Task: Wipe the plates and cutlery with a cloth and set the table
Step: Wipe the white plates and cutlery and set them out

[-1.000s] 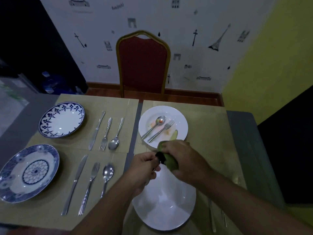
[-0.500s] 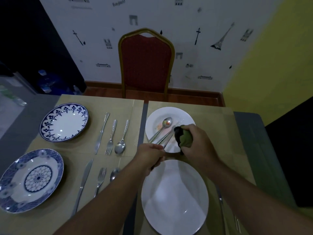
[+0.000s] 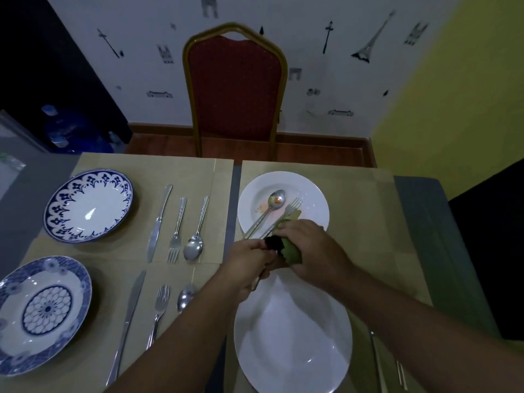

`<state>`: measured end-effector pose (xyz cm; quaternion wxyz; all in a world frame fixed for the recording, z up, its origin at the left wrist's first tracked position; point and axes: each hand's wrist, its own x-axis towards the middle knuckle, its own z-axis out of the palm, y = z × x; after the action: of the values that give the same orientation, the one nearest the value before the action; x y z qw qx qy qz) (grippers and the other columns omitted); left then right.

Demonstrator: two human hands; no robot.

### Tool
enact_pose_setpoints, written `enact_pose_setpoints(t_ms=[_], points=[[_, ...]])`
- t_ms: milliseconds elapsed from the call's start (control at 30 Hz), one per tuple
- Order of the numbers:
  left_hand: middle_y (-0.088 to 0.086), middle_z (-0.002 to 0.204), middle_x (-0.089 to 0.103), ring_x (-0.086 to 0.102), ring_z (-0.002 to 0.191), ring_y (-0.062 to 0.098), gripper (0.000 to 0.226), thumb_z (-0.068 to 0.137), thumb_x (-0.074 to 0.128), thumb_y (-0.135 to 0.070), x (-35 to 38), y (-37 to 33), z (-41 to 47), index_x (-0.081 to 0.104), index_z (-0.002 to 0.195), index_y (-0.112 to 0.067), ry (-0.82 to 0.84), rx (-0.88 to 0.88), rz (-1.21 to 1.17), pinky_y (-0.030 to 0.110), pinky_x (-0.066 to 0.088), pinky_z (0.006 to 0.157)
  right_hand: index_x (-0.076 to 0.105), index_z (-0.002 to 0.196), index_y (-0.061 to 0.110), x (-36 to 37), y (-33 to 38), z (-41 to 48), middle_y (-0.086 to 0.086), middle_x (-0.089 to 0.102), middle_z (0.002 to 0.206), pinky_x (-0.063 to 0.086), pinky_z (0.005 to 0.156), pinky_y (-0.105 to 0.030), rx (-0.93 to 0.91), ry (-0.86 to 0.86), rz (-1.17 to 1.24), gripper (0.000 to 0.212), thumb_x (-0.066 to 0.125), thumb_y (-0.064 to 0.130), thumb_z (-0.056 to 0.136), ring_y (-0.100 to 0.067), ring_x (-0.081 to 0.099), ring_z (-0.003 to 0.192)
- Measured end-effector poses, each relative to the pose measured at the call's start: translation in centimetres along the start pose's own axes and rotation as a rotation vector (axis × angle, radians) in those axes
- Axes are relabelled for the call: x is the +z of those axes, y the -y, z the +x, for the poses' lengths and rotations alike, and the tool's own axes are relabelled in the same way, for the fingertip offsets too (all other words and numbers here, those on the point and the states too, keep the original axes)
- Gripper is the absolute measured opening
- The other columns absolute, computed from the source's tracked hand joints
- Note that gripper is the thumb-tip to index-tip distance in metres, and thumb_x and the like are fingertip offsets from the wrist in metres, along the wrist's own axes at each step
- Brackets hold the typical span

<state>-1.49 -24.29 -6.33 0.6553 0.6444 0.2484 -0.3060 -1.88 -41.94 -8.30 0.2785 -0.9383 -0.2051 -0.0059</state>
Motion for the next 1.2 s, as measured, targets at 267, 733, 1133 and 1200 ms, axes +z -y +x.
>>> enact_pose_setpoints(t_ms=[267, 733, 1133, 1200], points=[[0.008, 0.068, 0.059, 0.052, 0.053, 0.012, 0.014, 0.093, 0.062, -0.004, -1.3, 0.9, -1.1, 0.074, 0.095, 0.002, 0.138, -0.135, 0.017, 0.025, 0.041, 0.05, 0.062, 0.109, 0.023, -1.8, -2.8, 0.3, 0.003, 0.063, 0.104, 0.053, 0.077, -0.036, 0.528, -0.194, 0.103, 0.043, 0.067, 0.006, 0.07, -0.019, 0.058, 0.093], [-0.001, 0.086, 0.07, 0.06, 0.08, 0.016, 0.018, 0.096, 0.063, -0.035, 1.0, -1.6, -2.4, 0.073, 0.103, -0.022, 0.171, 0.054, 0.329, 0.024, 0.046, 0.06, 0.06, 0.097, 0.03, -3.1, 2.7, -5.5, 0.012, 0.065, 0.084, 0.042, 0.052, -0.009, 0.836, -0.477, 0.348, 0.033, 0.072, 0.008, 0.074, -0.003, 0.06, 0.075], [0.004, 0.097, 0.075, 0.07, 0.083, 0.016, 0.025, 0.094, 0.066, -0.024, 7.2, -1.3, -3.4, 0.068, 0.118, -0.026, 0.321, 0.053, 0.195, 0.032, 0.058, 0.071, 0.058, 0.102, 0.029, -6.1, 0.5, -9.1, 0.013, 0.061, 0.087, 0.041, 0.055, -0.015, 0.825, -0.504, 0.413, 0.038, 0.074, 0.008, 0.075, -0.003, 0.058, 0.079], [0.003, 0.095, 0.073, 0.069, 0.082, 0.015, 0.031, 0.094, 0.068, -0.025, 8.6, -0.8, -3.1, 0.065, 0.125, -0.027, 0.342, 0.049, 0.218, 0.03, 0.056, 0.071, 0.06, 0.103, 0.028, -6.6, -0.6, -10.0, 0.01, 0.063, 0.087, 0.043, 0.055, -0.016, 0.816, -0.497, 0.434, 0.038, 0.074, 0.007, 0.074, -0.006, 0.059, 0.079]])
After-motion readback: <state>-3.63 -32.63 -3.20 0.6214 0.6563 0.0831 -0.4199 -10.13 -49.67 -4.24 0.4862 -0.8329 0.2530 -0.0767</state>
